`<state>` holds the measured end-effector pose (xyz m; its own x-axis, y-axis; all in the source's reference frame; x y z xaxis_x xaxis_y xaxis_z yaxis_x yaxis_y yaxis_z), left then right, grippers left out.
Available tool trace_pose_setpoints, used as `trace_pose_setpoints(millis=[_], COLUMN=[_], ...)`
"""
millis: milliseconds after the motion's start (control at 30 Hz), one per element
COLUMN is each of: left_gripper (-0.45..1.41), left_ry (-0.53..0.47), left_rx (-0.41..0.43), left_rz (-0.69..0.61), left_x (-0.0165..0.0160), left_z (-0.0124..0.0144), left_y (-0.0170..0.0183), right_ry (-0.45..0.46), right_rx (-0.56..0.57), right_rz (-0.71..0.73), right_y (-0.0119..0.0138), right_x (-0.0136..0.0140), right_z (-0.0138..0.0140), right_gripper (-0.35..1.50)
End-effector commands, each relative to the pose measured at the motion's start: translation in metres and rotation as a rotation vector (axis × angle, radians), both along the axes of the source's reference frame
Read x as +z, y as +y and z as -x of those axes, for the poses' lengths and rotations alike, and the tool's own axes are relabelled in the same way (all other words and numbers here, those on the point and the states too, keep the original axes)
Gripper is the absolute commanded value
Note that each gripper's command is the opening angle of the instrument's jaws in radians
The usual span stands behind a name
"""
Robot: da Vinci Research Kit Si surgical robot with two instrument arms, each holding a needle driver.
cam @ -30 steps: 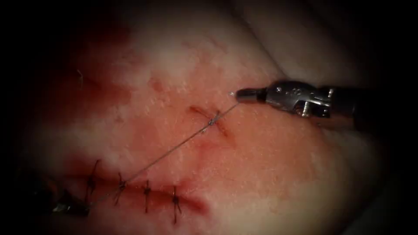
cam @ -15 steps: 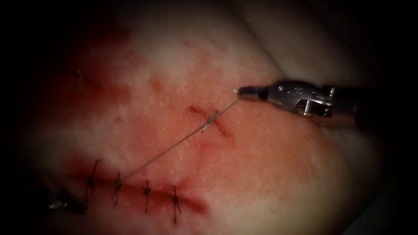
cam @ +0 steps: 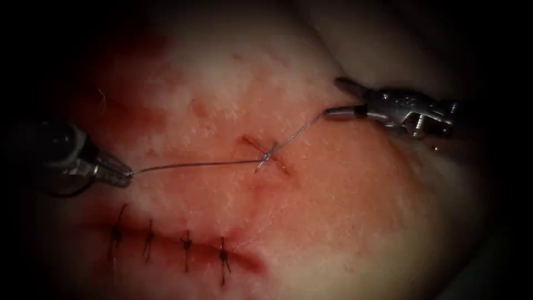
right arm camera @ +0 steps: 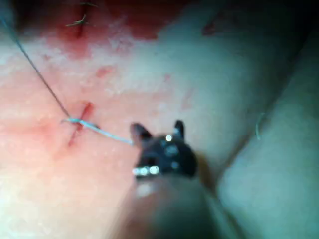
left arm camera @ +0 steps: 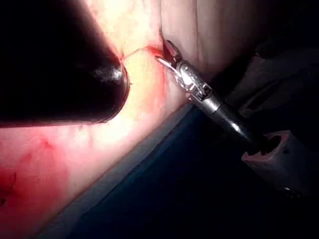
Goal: Wound Closure
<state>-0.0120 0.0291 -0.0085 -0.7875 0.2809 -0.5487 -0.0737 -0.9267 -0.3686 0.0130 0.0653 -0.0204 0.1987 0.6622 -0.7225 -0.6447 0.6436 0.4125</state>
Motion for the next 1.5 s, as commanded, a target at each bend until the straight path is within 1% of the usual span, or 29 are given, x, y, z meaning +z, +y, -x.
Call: trace_pose_setpoints(millis=[33, 67, 100, 200, 333, 367, 467, 500, 533, 567, 667, 700, 833, 867, 1033, 1300, 1367, 1500], left_gripper=[-0.35, -0.35, -0.35, -0.35, -0.35, -0.35, -0.35, -0.35, -0.35, -0.35, -0.35, -0.35, -0.35, -0.35, -0.35, -0.35, -0.35, -0.35], left_ry=[0.000, -0.001, 0.000, -0.012, -0.024, -0.039, -0.042, -0.043, -0.043, -0.044, -0.052, -0.060, -0.071, -0.072, -0.070, -0.062, -0.056, -0.050], left_rx=[0.002, 0.008, 0.004, 0.007, 0.012, 0.013, 0.022, 0.023, 0.027, 0.028, 0.045, 0.062, 0.082, 0.086, 0.087, 0.092, 0.085, 0.070], left_rz=[0.001, 0.008, 0.012, 0.001, -0.002, -0.006, 0.000, -0.002, 0.002, 0.001, 0.006, 0.010, 0.013, 0.016, 0.020, 0.039, 0.046, 0.058], left_x=[0.0007, 0.0009, 0.0014, 0.0025, 0.0038, 0.0044, 0.0055, 0.0063, 0.0066, 0.0069, 0.0078, 0.0083, 0.0092, 0.0099, 0.0118, 0.0156, 0.0171, 0.0187], left_z=[0.0011, 0.0017, 0.0025, 0.0040, 0.0057, 0.0063, 0.0071, 0.0074, 0.0075, 0.0076, 0.0077, 0.0080, 0.0089, 0.0094, 0.0101, 0.0098, 0.0106, 0.0124], left_y=[0.0001, 0.0005, 0.0010, 0.0018, 0.0029, 0.0033, 0.0038, 0.0041, 0.0043, 0.0043, 0.0046, 0.0047, 0.0054, 0.0058, 0.0066, 0.0075, 0.0079, 0.0080], right_ry=[0.004, 0.012, 0.029, 0.049, 0.055, 0.052, 0.057, 0.064, 0.065, 0.061, 0.048, 0.056, 0.087, 0.091, 0.112, 0.136, 0.141, 0.156], right_rx=[0.007, 0.012, 0.025, 0.030, 0.045, 0.050, 0.062, 0.070, 0.072, 0.078, 0.081, 0.077, 0.060, 0.051, 0.015, -0.021, -0.027, -0.040], right_rz=[-0.009, -0.011, -0.014, -0.023, -0.021, -0.020, -0.013, -0.007, -0.005, -0.003, 0.017, 0.033, 0.059, 0.064, 0.070, 0.071, 0.070, 0.077], right_y=[-0.0004, -0.0005, -0.0007, -0.0010, -0.0020, -0.0024, -0.0028, -0.0029, -0.0029, -0.0030, -0.0030, -0.0029, -0.0027, -0.0028, -0.0032, -0.0044, -0.0052, -0.0068], right_x=[-0.0005, -0.0010, -0.0019, -0.0035, -0.0047, -0.0049, -0.0050, -0.0051, -0.0051, -0.0050, -0.0046, -0.0042, -0.0036, -0.0034, -0.0034, -0.0041, -0.0045, -0.0050], right_z=[-0.0007, -0.0008, -0.0009, -0.0014, -0.0026, -0.0032, -0.0039, -0.0042, -0.0043, -0.0045, -0.0051, -0.0058, -0.0072, -0.0080, -0.0095, -0.0098, -0.0100, -0.0101], right_gripper=[1.38, 1.33, 1.23, 1.16, 0.96, 0.81, 0.37, -0.15, -0.30, -0.35, -0.35, -0.35, -0.35, -0.35, -0.35, -0.35, -0.35, -0.35])
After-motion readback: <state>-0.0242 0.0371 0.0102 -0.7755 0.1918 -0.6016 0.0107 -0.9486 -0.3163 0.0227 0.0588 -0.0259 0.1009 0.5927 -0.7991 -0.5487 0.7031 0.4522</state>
